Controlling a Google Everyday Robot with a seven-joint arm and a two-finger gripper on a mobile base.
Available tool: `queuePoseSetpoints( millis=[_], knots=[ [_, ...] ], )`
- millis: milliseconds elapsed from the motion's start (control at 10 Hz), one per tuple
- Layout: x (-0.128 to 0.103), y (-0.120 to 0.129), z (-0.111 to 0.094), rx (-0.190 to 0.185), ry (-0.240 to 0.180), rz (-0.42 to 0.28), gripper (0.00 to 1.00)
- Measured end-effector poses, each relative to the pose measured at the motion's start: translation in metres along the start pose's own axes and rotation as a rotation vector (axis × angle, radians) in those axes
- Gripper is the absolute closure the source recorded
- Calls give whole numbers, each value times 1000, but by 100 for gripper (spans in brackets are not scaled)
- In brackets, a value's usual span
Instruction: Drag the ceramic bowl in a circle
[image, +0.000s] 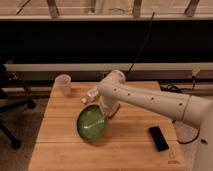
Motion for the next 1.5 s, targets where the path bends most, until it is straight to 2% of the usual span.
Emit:
queuePoseSetpoints(
  millis=[200, 500, 600, 700, 900, 1000, 1500],
  knots=[
    [-23, 24, -1, -19, -6, 57, 100],
    [-61, 34, 7, -31, -34, 85, 100],
    [-82, 33, 13, -33, -53, 84, 100],
    [-94, 31, 17, -35, -67, 78, 100],
    [-115, 23, 25, -33, -93, 60, 100],
    [-118, 17, 28, -30, -101, 46, 100],
    [-105, -53, 34, -7, -105, -103, 100]
  ],
)
